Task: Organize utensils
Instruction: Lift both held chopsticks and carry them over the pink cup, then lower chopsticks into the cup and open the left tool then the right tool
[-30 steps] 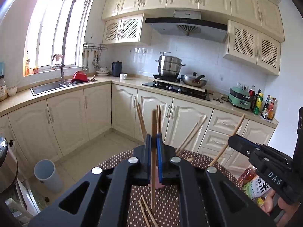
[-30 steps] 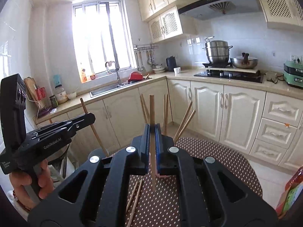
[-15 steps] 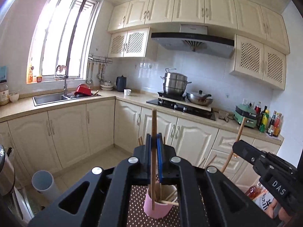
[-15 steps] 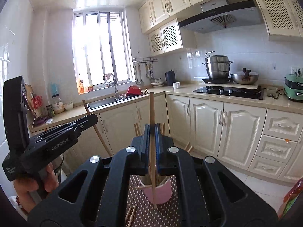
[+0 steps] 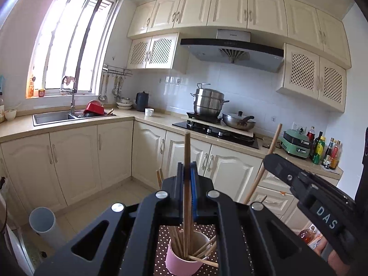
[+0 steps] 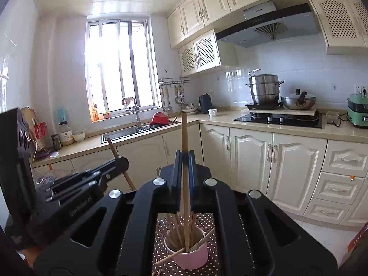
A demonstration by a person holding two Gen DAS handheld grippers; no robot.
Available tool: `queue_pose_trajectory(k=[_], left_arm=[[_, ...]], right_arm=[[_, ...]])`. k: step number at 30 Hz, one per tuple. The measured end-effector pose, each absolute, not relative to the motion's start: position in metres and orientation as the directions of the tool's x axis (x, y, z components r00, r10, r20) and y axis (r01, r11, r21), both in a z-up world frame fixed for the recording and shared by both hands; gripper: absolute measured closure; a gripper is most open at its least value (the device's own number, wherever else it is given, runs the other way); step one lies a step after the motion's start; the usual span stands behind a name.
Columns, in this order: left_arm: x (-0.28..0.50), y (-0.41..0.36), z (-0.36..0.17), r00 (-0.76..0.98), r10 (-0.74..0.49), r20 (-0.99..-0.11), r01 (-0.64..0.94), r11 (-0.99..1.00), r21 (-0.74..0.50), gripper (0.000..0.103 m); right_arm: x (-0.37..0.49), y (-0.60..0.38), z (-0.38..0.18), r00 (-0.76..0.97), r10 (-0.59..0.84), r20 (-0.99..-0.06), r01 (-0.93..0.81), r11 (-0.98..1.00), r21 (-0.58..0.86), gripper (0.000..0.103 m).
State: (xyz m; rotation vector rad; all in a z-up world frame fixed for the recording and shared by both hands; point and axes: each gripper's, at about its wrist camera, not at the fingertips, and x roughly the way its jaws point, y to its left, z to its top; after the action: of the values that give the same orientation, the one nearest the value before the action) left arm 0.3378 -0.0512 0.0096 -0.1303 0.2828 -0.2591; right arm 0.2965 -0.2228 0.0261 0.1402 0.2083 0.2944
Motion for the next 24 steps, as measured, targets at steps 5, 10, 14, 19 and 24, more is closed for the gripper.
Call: queue_pose_trajectory(k=[5, 10, 14, 19, 24], left_arm=[[0.345, -0.054, -0.013, 0.911, -0.28, -0.302, 0.245, 0.958, -0.149, 0.097], [0.345, -0.057, -0.023, 0.91, -0.283, -0.303, 0.253, 0.958, -0.133, 0.097], [0.342, -0.056, -0.027, 0.907, -0.286, -0.311, 0.259, 0.958, -0.125, 0.087], [0.33, -0.053, -0.023, 0.925, -0.26, -0.278, 0.24, 0.965, -0.103, 0.064], [0.316, -0.045, -0.019, 0.943, -0.214, -0.254, 0.202, 0.977, -0.073, 0.054]], right_arm=[[0.302, -0.224, 0.017, 0.931, 0.304, -0.201, -0.273, 0.947, 0.171, 0.098], [0.302, -0.225, 0.01, 0.923, 0.314, -0.222, -0.279, 0.944, 0.173, 0.098], [0.301, -0.225, 0.005, 0.916, 0.321, -0.239, -0.283, 0.942, 0.179, 0.097], [0.297, -0.224, -0.001, 0.907, 0.333, -0.256, -0.293, 0.939, 0.181, 0.097], [0.294, -0.223, -0.01, 0.899, 0.339, -0.276, -0.296, 0.937, 0.186, 0.097]])
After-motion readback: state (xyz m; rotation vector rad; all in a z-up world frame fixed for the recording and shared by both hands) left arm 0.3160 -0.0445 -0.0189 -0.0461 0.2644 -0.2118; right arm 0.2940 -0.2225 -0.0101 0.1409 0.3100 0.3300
